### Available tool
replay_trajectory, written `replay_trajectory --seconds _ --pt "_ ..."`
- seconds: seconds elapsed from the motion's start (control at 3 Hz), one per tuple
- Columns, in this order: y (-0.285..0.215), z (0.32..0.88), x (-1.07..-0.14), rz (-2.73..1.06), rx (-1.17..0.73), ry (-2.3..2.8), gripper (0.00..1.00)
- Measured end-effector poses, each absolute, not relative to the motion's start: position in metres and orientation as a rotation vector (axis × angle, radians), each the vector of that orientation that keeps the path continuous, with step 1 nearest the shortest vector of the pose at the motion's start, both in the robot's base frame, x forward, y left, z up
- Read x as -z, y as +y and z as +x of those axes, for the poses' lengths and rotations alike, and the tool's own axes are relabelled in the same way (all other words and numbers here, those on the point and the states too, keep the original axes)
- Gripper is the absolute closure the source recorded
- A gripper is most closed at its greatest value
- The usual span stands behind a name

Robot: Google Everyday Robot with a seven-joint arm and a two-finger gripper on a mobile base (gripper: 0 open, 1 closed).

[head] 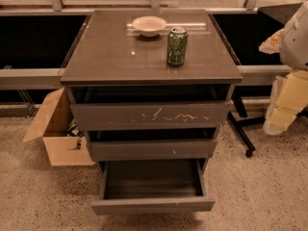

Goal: Close bottom drawer

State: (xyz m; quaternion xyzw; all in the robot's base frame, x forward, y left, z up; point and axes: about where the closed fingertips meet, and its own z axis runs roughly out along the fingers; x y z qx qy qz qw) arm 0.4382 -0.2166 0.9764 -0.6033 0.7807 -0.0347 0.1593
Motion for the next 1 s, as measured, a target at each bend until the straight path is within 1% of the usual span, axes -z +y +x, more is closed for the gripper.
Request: replay_trajectory --seconds 0.33,0.67,1.0 --pt "-0.217 0.438 -0.976 -1.724 0.099 2.231 0.00" --pt "-0.223 0.438 -0.956 -1.779 0.083 2.199 0.00" --pt "-0.237 0.437 -0.892 -1.859 -0.049 2.156 0.00"
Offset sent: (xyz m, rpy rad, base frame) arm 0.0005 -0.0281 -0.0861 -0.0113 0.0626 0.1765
